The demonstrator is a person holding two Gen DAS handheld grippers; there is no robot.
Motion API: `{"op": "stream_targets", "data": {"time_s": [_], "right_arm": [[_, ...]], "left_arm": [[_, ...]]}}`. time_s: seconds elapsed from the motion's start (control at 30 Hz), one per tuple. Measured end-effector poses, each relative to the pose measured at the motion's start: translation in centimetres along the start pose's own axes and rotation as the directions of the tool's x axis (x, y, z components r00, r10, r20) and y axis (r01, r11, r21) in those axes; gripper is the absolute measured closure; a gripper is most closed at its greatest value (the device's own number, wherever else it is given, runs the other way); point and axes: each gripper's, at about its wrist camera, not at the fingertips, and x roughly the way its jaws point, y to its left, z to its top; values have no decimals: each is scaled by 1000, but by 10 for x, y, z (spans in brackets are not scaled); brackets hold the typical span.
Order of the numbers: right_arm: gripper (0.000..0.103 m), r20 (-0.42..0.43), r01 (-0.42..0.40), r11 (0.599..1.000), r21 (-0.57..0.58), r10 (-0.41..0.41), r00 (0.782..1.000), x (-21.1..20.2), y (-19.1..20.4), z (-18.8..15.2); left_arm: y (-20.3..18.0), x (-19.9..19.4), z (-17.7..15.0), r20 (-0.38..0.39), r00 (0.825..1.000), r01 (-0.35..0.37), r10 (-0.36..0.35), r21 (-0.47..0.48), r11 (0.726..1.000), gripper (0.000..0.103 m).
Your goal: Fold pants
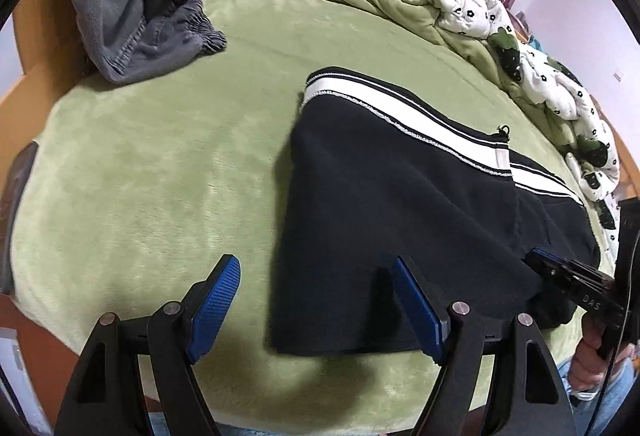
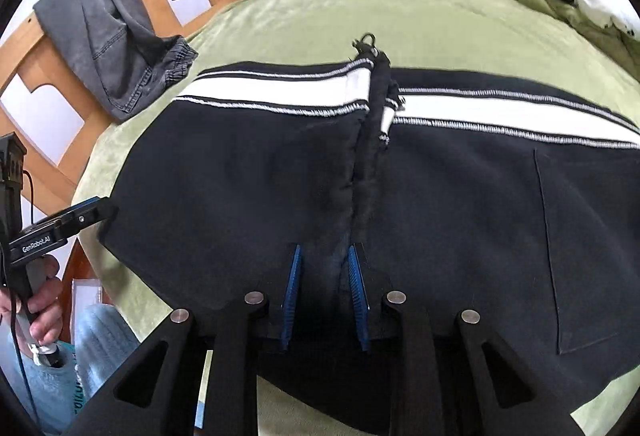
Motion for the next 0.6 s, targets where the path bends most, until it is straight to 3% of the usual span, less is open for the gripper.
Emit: {"op": "stream_targets", "data": {"time_s": [0.07, 0.13, 0.2, 0.27, 0.37, 0.43, 0.5, 0.6], "right_arm": [[96, 34, 2, 1000, 1, -2, 999, -3, -1, -3], [98, 77, -21, 1000, 12, 20, 997, -10, -2, -3], [98, 205, -93, 994, 64, 78, 976, -35, -11, -10], [98, 275, -169, 981, 94, 137, 952, -52, -20, -23], [97, 183, -114, 990, 88, 96, 978, -31, -19, -39], [91, 121, -81, 993, 86, 71, 990, -12, -17, -49], [79, 143, -75, 993, 88, 62, 988, -17, -17, -50], [76, 186, -86, 987, 136, 60, 981, -30, -22, -44]], "left_arm": [[0, 3, 0, -1, 1000, -5, 5, 2, 1000, 26], [3, 2, -3, 3, 1000, 3, -3, 1, 1000, 26], [11, -2, -7, 9, 999, 32, -31, -13, 999, 26], [19, -3, -11, 0, 998, 62, -62, -30, 998, 26], [31, 1, -20, -26, 991, 128, -130, -70, 989, 26], [36, 0, -27, -17, 981, 193, -194, -78, 978, 26], [37, -1, -34, -5, 965, 261, -262, -85, 962, 26], [43, 7, -42, 3, 935, 351, -354, -153, 924, 26]]}}
